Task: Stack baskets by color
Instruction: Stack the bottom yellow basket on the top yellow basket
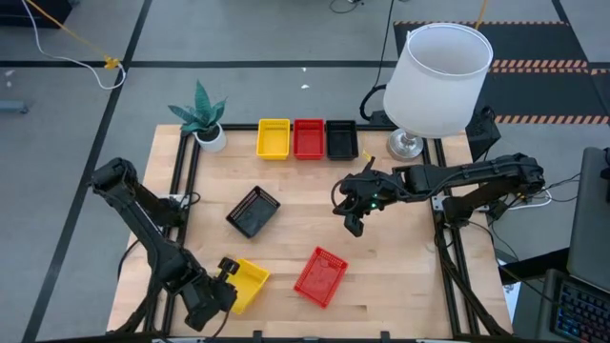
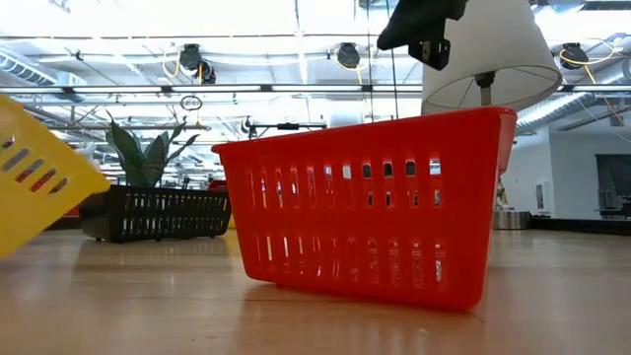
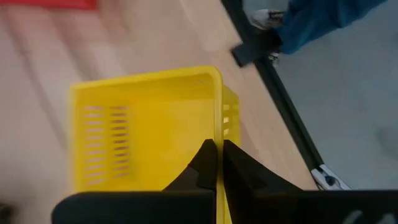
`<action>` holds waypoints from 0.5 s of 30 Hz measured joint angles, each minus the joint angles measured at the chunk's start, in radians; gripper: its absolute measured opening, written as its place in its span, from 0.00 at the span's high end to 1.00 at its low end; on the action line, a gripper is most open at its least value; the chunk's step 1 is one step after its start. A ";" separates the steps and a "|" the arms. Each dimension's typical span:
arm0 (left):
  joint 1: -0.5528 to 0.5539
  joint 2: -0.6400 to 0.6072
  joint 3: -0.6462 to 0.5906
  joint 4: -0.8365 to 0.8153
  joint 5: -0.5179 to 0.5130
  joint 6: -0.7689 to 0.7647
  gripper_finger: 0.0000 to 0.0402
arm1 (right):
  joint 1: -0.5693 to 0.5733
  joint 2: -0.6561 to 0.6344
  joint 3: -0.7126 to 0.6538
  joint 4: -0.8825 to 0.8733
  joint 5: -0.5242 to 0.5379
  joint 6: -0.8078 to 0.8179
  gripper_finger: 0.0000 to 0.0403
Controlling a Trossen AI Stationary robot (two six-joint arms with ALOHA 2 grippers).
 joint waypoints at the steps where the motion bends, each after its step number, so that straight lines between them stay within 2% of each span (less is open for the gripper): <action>1: 0.005 0.000 0.023 -0.030 -0.010 0.001 0.98 | 0.000 0.000 -0.001 0.000 -0.003 0.000 1.00; 9: 0.073 0.000 0.172 -0.169 -0.036 0.074 0.99 | 0.000 0.000 -0.002 0.005 -0.007 0.000 1.00; 15: 0.127 0.000 0.247 -0.230 -0.037 0.136 0.99 | 0.000 0.000 -0.002 0.004 -0.069 0.025 1.00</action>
